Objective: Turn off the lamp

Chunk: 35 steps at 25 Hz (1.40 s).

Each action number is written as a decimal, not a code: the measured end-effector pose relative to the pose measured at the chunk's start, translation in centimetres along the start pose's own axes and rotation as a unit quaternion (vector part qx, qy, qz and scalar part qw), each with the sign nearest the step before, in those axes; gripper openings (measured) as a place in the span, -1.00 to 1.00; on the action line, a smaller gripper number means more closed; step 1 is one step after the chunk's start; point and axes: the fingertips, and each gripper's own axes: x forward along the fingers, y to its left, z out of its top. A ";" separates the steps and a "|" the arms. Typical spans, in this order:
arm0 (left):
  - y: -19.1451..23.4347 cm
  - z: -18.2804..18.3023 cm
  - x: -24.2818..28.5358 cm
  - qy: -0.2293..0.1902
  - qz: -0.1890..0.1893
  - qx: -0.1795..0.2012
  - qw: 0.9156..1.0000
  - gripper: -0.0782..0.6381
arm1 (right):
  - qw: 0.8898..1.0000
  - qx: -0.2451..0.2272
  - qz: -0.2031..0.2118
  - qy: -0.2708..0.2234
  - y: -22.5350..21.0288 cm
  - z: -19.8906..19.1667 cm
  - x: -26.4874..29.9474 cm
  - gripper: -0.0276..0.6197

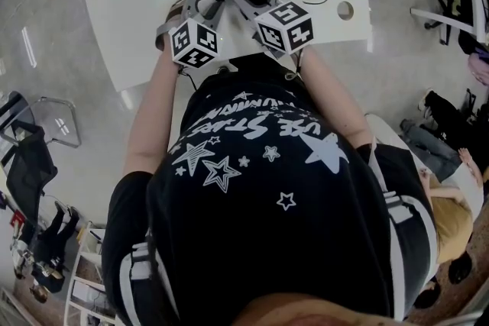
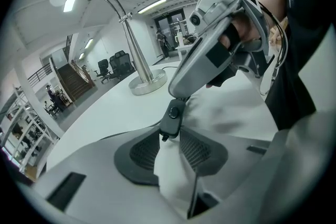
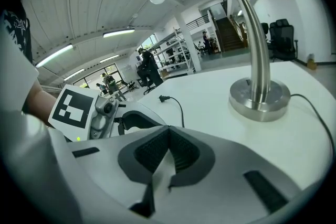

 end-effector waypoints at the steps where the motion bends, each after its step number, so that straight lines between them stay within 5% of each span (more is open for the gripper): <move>1: 0.0 0.1 0.0 0.002 -0.002 -0.002 1.000 -0.40 | 1.000 0.001 0.001 0.005 -0.1 -0.2 0.1 -0.90; 24: -0.5 0.4 0.4 0.022 -0.026 -0.013 0.999 -0.41 | 0.998 0.008 0.009 0.068 -1.4 -1.4 0.9 -0.90; 35: -0.4 0.3 0.8 0.028 -0.028 -0.021 0.999 -0.41 | 0.993 -0.061 -0.046 0.087 -1.6 -1.3 1.0 -0.90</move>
